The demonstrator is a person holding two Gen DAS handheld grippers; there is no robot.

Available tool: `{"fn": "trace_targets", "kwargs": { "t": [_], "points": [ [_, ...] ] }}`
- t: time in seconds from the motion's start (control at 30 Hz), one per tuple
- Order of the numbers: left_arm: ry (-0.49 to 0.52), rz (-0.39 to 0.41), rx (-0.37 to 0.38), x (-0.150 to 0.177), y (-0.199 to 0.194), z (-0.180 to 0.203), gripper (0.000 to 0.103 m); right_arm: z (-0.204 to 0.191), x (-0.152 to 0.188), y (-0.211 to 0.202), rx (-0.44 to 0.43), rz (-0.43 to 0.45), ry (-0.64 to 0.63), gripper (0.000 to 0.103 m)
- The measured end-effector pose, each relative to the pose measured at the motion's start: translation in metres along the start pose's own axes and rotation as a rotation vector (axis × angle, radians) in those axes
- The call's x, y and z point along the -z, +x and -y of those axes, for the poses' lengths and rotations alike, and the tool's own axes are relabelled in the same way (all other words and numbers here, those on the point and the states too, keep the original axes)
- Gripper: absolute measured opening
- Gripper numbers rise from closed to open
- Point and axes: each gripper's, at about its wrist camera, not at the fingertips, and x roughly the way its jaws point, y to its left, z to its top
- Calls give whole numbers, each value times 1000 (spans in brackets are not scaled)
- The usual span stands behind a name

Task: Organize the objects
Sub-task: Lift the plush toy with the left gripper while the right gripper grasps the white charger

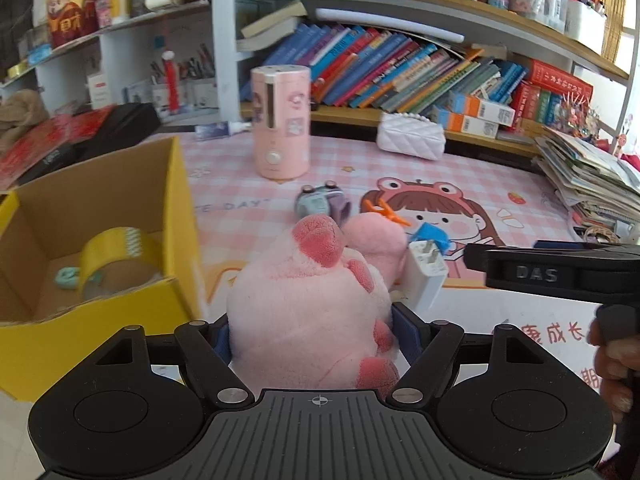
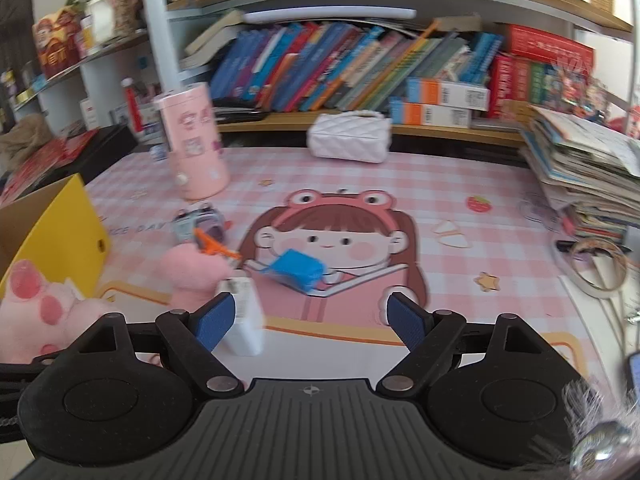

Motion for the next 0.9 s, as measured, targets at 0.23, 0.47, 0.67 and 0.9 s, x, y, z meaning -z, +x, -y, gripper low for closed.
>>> {"fn": "trace_targets", "kwargs": {
  "t": [0.23,0.47,0.67,0.9],
  "points": [
    [7,2,-27,11,-16,-6,76,-29,3,14,-62,-23,-99,71],
    [2,-9,-40,17,-20,-8,76,-44,7,44,-45,-73,-187,51],
    [9,-20,-31,19,-17,-5,76,-41,6,71,-24,-115,-186,44],
    [12,-13,-11,20,-17,-4,76,-39,6,74,-62,-136,-168,25]
  ]
}}
